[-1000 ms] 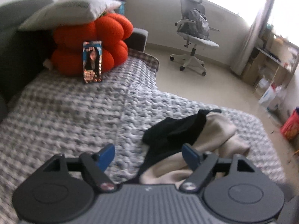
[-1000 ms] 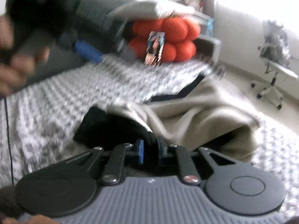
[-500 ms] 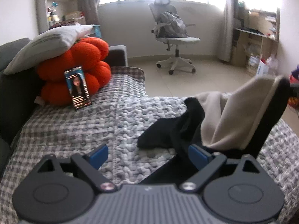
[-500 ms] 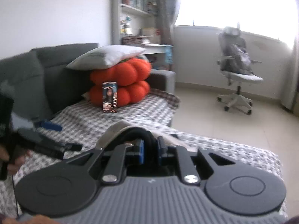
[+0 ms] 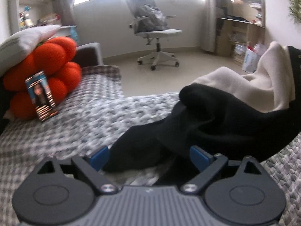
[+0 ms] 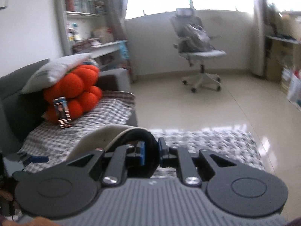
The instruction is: Fold clothes
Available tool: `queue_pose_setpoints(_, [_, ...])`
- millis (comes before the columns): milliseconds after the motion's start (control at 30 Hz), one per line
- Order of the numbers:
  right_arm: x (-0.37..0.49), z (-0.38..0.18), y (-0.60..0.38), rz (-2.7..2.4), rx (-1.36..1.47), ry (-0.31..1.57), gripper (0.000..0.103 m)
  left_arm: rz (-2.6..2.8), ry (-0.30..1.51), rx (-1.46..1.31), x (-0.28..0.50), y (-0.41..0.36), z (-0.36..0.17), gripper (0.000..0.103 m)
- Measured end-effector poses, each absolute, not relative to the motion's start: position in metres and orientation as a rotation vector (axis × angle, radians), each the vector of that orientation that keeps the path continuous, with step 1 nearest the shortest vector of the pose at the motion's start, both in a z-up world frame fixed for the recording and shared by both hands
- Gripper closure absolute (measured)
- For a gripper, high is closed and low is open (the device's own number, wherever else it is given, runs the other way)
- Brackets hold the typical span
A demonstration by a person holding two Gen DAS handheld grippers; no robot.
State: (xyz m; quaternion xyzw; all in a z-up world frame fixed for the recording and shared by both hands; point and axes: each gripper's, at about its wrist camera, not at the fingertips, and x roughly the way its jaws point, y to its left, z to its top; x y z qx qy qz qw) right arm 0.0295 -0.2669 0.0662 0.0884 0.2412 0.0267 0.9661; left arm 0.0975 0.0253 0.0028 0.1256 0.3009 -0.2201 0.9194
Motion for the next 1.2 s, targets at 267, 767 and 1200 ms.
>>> queue_pose_setpoints(267, [0.062, 0.023, -0.305, -0.061, 0.251, 0.603, 0.088, -0.560, 0.604, 0.329, 0.118, -0.015, -0.010, 0.009])
queue_pose_setpoints(767, [0.057, -0.018, -0.319, -0.143, 0.263, 0.716, 0.049, -0.655, 0.731, 0.081, 0.147, -0.040, -0.017, 0.088])
queue_pose_setpoints(1200, [-0.003, 0.005, -0.306, 0.061, 0.411, 0.723, 0.027, -0.520, 0.751, -0.172, 0.176, -0.025, 0.003, 0.091])
